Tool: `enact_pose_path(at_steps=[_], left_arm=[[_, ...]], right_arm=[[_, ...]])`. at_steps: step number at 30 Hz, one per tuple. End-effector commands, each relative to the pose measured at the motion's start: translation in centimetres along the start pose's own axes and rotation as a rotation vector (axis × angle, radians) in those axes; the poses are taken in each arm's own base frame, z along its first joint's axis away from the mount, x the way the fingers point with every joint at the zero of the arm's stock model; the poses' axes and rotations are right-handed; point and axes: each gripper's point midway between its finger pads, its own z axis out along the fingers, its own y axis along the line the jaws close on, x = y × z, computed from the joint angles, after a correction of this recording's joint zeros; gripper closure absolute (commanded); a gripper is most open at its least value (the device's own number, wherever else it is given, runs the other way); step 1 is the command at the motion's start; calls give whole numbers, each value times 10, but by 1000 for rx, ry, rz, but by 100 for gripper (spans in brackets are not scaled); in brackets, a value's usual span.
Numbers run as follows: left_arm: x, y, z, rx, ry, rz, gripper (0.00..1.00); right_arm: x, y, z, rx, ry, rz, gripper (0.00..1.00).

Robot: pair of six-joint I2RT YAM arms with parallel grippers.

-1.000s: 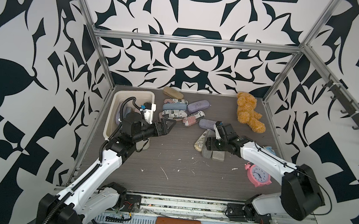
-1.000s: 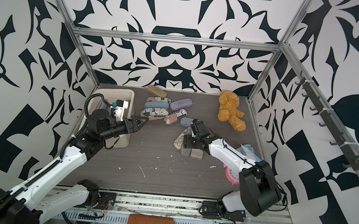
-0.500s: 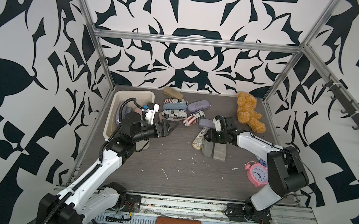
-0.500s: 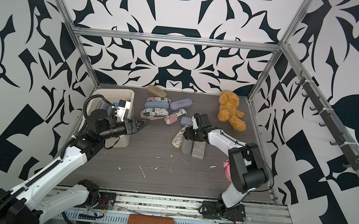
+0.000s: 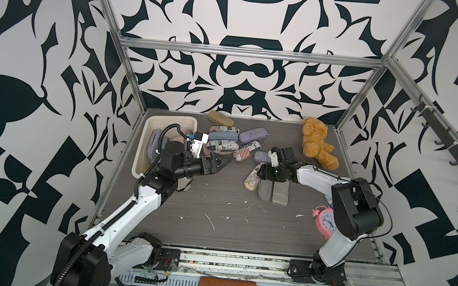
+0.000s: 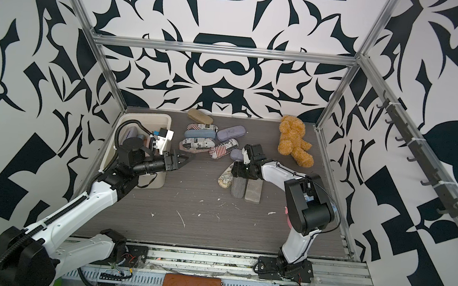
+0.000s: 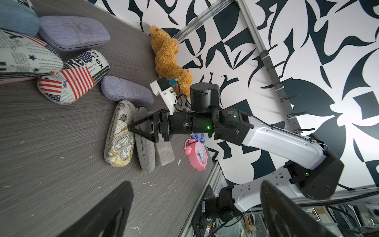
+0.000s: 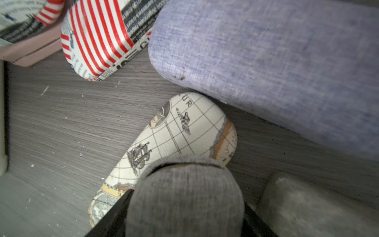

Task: Put the glasses cases into the storage boxes
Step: Pick up the glasses case at the center of the board.

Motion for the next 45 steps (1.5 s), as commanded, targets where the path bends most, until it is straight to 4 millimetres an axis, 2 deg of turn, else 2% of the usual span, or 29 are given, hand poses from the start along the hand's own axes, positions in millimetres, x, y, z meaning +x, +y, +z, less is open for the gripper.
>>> enact_pose_path(at_steps=[1, 4, 7, 10, 13, 15, 18, 21, 27, 31, 34, 37, 40, 42, 43, 44, 45], left_arm=[[0, -11, -1, 40, 3, 15, 0], [0, -9, 1, 35, 7, 11, 0], [4, -6, 8, 31, 25, 12, 0], [16, -9, 24, 41, 69, 46, 0], [38, -17, 47, 62, 144, 83, 0], [55, -20, 65, 55, 185, 110, 1], [78, -8, 93, -22, 232, 154, 1], [87, 3, 113, -109, 264, 189, 1], [85, 10, 142, -188, 266, 257, 2], [91, 21, 153, -208, 292, 247, 24], [91, 17, 157, -169, 275, 233, 40], [91, 11, 160, -132, 273, 212, 43], [91, 3, 160, -103, 279, 202, 36], [94, 0, 160, -86, 290, 201, 36], [96, -1, 159, -76, 292, 204, 39], [95, -2, 158, -69, 287, 207, 47], [95, -3, 157, -63, 279, 207, 60]], right_arm=[[-11, 4, -11, -1, -23, 4, 42], [-16, 14, -36, -36, -89, 7, 50], [-22, 24, -64, -55, -139, 17, 51], [-30, 34, -93, -86, -213, 43, 51], [-43, 50, -124, -160, -312, 92, 51], [-53, 51, -145, -156, -393, 155, 51], [-59, 51, -165, -82, -476, 219, 51], [-59, 65, -172, -52, -494, 194, 51], [-53, 86, -184, -71, -511, 158, 52], [-50, 87, -191, -84, -526, 167, 52], [-48, 87, -192, -95, -518, 174, 52], [-47, 89, -191, -114, -521, 191, 52], [-49, 92, -188, -133, -517, 204, 52], [-50, 93, -187, -140, -524, 211, 52], [-51, 94, -188, -147, -525, 214, 52], [-51, 94, -187, -152, -524, 216, 52], [-51, 96, -187, -161, -522, 214, 50]])
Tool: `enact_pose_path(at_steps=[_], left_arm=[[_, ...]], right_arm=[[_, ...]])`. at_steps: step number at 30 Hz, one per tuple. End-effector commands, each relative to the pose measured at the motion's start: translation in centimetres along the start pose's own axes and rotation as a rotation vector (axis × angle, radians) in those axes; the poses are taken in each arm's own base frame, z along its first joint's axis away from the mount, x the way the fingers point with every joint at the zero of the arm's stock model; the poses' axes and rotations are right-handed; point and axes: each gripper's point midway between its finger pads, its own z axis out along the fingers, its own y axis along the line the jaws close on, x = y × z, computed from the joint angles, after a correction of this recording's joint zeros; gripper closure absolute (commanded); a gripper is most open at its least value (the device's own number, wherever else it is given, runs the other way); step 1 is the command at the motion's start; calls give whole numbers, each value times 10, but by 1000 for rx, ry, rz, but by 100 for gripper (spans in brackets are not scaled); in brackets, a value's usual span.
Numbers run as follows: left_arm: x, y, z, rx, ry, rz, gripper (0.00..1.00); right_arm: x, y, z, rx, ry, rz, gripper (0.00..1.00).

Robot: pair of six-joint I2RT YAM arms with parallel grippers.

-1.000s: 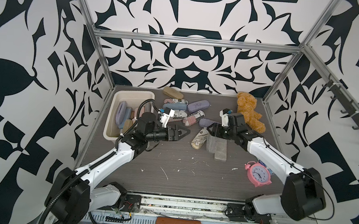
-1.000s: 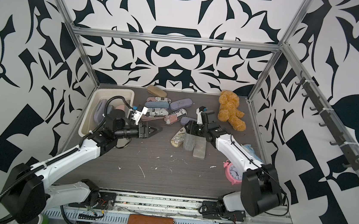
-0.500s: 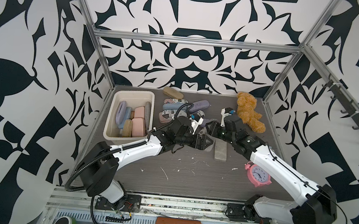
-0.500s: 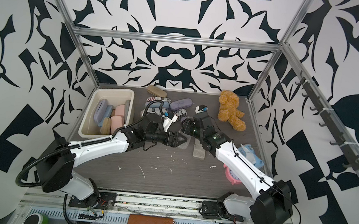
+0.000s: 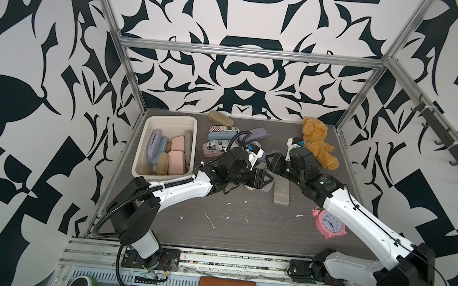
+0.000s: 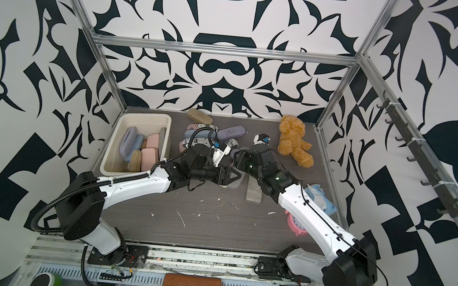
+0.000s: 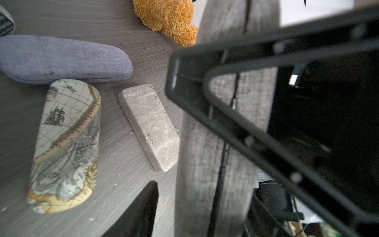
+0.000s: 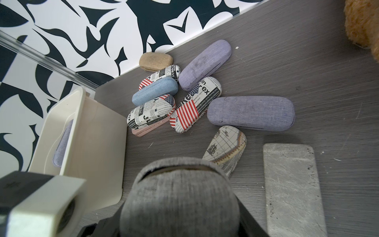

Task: Put the glasses cases into the storage boxes
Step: Pick up the glasses case at the center of the board, then place the glasses case in the storage box.

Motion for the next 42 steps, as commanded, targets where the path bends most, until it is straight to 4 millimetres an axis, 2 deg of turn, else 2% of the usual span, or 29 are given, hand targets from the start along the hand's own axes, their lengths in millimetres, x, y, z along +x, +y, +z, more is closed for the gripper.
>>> enact_pose_path(at_steps=[1, 3, 7, 12, 14, 17, 19, 20, 22, 23, 25, 27, 31, 35, 38, 40, 42], left_arm=[[4, -1, -2, 27, -12, -9, 70], [3, -2, -7, 26, -30, -6, 80], [-4, 1, -19, -15, -67, 1, 82], [-17, 18, -42, -109, -44, -43, 81], [-24, 29, -57, -152, -16, -69, 80], [-50, 33, -102, -196, -67, -63, 78], [-73, 42, -146, -307, -136, -14, 76], [-79, 53, -165, -385, -149, 0, 74], [-87, 91, -214, -567, -149, -35, 74], [-89, 108, -231, -621, -148, -55, 74], [-90, 154, -268, -800, -145, -129, 74], [-87, 190, -294, -968, -114, -185, 74], [-79, 233, -324, -1203, 24, -214, 74], [-72, 257, -330, -1314, 188, -212, 76], [-67, 275, -344, -1437, 297, -187, 75], [-63, 287, -354, -1519, 346, -175, 75], [-61, 300, -356, -1544, 376, -186, 75]], right_arm=[[-17, 22, -8, -85, -58, 30, 48], [-20, 25, -11, -95, -60, 17, 43], [-35, 39, -25, -118, -83, -63, 29], [-76, 43, -72, -61, -229, -160, 22], [-89, 32, -88, 12, -288, -180, 22], [-86, 14, -96, 71, -311, -192, 23], [-73, 4, -91, 79, -292, -186, 23], [-67, -1, -88, 86, -280, -185, 23], [-55, -12, -79, 111, -247, -187, 24], [-50, -16, -75, 121, -233, -190, 24], [-40, -24, -64, 133, -204, -191, 24], [-32, -25, -55, 123, -181, -186, 24], [-29, -19, -44, 94, -149, -197, 24], [-32, -17, -40, 81, -155, -206, 24], [-34, -21, -40, 83, -161, -203, 25], [-31, -20, -40, 48, -137, -195, 25], [-30, -23, -42, 40, -136, -181, 25]])
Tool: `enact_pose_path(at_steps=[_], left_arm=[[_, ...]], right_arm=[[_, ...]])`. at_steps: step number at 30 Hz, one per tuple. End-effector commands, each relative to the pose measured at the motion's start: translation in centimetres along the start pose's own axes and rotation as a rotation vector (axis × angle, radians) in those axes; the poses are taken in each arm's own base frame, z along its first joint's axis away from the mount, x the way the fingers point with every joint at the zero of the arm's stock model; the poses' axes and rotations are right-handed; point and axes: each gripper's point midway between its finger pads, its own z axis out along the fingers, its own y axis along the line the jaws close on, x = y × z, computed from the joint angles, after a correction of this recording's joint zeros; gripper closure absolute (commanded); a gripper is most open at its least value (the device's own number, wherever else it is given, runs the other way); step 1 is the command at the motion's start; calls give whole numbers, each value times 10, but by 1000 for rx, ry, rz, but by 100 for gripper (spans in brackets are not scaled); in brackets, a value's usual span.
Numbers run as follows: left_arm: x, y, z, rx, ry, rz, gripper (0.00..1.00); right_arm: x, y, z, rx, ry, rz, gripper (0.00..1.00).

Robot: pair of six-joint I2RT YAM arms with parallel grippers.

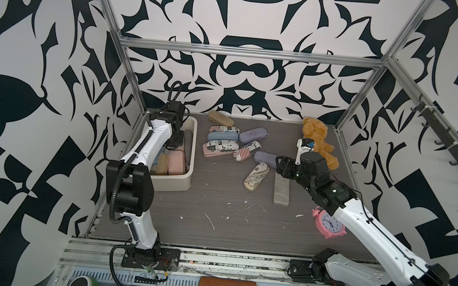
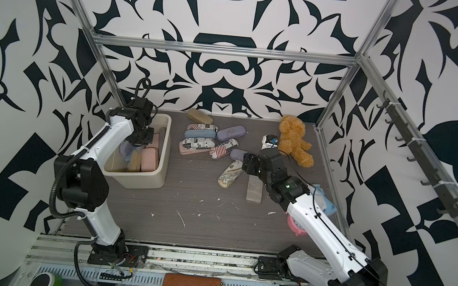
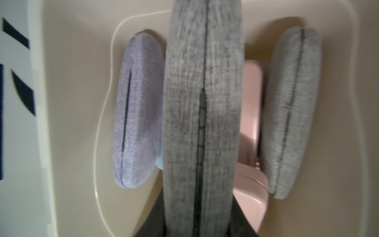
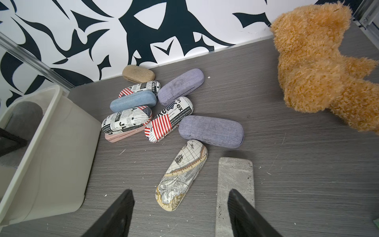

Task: Put the glasses cases into the storage boxes
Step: Place the glasses case in the storage box.

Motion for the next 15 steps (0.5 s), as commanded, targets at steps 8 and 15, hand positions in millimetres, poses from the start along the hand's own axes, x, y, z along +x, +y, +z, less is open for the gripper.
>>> enact_pose_path(at_steps=[8, 15], left_arm=[[-5, 49, 30, -275, 136, 60, 59], [-11, 41, 15, -235, 91, 39, 13]], right_arm=[[-7, -4, -12, -41, -20, 9, 25], [-5, -5, -13, -44, -11, 8, 25]])
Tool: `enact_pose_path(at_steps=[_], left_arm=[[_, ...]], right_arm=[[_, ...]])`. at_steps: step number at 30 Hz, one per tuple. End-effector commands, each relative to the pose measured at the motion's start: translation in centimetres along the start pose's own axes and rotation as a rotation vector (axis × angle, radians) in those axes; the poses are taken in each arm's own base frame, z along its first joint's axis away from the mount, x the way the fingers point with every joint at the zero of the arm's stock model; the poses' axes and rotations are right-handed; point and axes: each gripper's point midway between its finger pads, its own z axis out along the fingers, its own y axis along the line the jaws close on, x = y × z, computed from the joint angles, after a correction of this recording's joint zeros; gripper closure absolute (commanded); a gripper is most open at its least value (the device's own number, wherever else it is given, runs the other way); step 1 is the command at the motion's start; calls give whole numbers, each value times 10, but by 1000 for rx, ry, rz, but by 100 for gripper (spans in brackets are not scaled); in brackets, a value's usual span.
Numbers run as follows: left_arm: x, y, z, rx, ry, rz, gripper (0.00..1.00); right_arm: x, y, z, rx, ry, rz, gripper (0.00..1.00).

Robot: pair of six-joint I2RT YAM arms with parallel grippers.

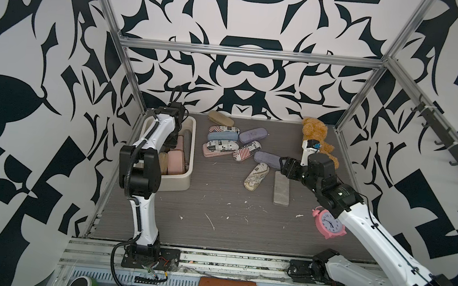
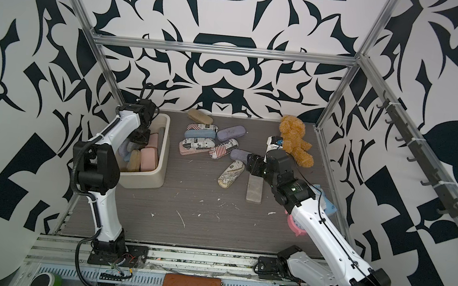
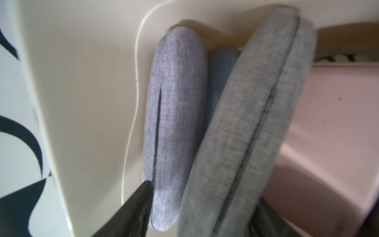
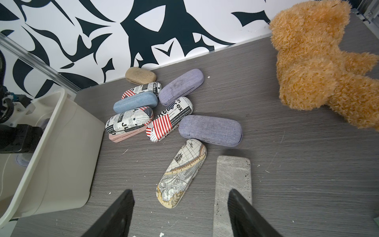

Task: Put the glasses cases into the storage boxes
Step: Place the glasses case in the storage box, then pick up the glasses case at the center of the board.

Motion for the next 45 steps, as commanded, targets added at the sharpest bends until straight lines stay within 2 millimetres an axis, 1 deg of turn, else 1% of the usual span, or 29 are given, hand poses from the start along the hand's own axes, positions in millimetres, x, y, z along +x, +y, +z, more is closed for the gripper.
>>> enact_pose_path(at_steps=[1, 2, 4, 5, 6, 7, 9, 10, 11, 12, 13, 15, 17, 19, 21, 23, 25, 26, 27, 29, 31, 32, 34, 37, 39, 42, 43, 45], left_arm=[[0, 18, -40, -5, -61, -36, 11], [-2, 22, -55, 23, -98, -59, 10], [-2, 30, -95, 115, -194, -134, 10], [-1, 33, -111, 164, -238, -165, 9], [2, 37, -132, 225, -303, -202, 9], [4, 38, -149, 288, -364, -231, 9], [13, 29, -189, 495, -501, -287, 9], [19, 20, -203, 598, -556, -311, 5], [28, 12, -227, 740, -648, -330, 1], [39, 3, -241, 854, -709, -344, 0], [47, -3, -248, 935, -754, -373, 1], [66, -17, -253, 1114, -783, -471, 1], [83, -39, -262, 1319, -785, -465, 1], [95, -54, -263, 1464, -756, -485, 1], [108, -67, -269, 1573, -726, -458, 1], [120, -78, -272, 1589, -721, -419, 1], [130, -88, -270, 1551, -741, -400, 1], [134, -92, -270, 1532, -766, -380, 1], [136, -94, -266, 1502, -772, -405, 1], [140, -100, -256, 1477, -715, -438, 1], [142, -111, -252, 1497, -647, -425, 1], [142, -114, -251, 1507, -622, -427, 1], [143, -125, -257, 1588, -587, -395, 1], [144, -138, -258, 1666, -546, -385, 1], [146, -145, -258, 1685, -523, -359, 1], [150, -152, -263, 1707, -504, -302, 1], [152, -155, -267, 1714, -506, -282, 1], [155, -162, -271, 1711, -514, -242, 0]], right_arm=[[-5, 2, -5, -16, -16, -7, 25], [-4, 1, -4, -10, -15, -9, 25], [-3, -3, -2, 13, -9, -16, 24], [-1, -5, 0, 22, -3, -21, 25], [0, -8, 4, 42, 5, -30, 25], [4, -13, 8, 73, 24, -38, 25], [15, -25, 22, 144, 92, -66, 25], [20, -29, 28, 171, 128, -76, 25], [24, -40, 35, 240, 150, -98, 25], [29, -48, 41, 287, 178, -121, 27], [33, -56, 44, 333, 197, -147, 27], [41, -65, 53, 368, 210, -194, 25], [50, -71, 64, 378, 231, -208, 22], [61, -76, 75, 409, 321, -247, 20], [69, -80, 86, 439, 390, -289, 20], [77, -86, 95, 446, 397, -310, 18], [84, -92, 102, 451, 409, -301, 13], [88, -94, 104, 445, 426, -289, 13], [93, -95, 109, 422, 451, -272, 13], [96, -101, 111, 442, 481, -268, 13], [101, -100, 118, 399, 521, -259, 13], [105, -100, 120, 381, 550, -243, 13], [110, -103, 125, 355, 588, -197, 13], [120, -105, 132, 337, 618, -158, 16], [127, -110, 137, 355, 639, -149, 18], [134, -114, 143, 370, 662, -129, 23], [135, -115, 145, 376, 659, -122, 24], [134, -114, 145, 378, 646, -105, 32]])
